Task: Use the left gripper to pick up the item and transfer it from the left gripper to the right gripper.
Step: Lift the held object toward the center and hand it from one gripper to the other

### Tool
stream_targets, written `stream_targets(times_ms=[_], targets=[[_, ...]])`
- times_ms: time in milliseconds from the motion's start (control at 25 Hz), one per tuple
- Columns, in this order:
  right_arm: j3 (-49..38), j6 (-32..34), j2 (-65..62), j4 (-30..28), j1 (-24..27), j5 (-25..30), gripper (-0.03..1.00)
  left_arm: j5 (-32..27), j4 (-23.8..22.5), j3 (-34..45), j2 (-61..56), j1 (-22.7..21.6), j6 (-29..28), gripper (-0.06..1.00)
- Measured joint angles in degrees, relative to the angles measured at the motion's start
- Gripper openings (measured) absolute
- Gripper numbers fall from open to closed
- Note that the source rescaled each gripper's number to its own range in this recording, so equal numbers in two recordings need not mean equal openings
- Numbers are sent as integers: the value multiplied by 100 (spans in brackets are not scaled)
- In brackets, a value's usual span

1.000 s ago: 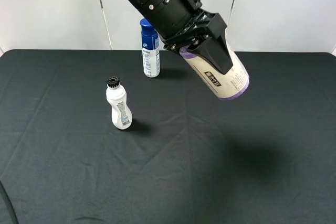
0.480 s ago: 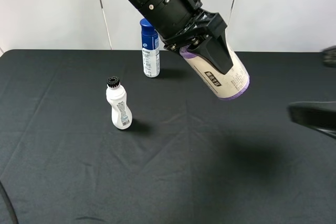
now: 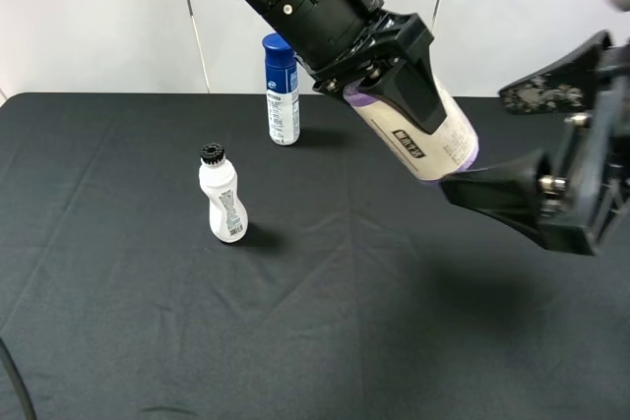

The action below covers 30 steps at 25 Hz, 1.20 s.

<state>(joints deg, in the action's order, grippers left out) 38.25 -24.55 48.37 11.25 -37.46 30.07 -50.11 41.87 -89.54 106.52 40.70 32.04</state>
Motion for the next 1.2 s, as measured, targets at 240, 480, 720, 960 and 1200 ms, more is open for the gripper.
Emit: stream_targets(times_ms=[240,480,720,960,1200], targets=[[0,-1,419,-318,0,-673,100,31,49,0,0,0,0,0],[0,124,799,-672,0,-933,100,38,67,0,0,0,0,0],[0,135,1152,-720,0,-1043,100,44,309,0,0,0,6,0],[0,145,1321,-720,0,-1165,100,20,387,0,0,0,17,0],[0,145,1321,-720,0,-1252,100,-39,387,0,0,0,18,0]])
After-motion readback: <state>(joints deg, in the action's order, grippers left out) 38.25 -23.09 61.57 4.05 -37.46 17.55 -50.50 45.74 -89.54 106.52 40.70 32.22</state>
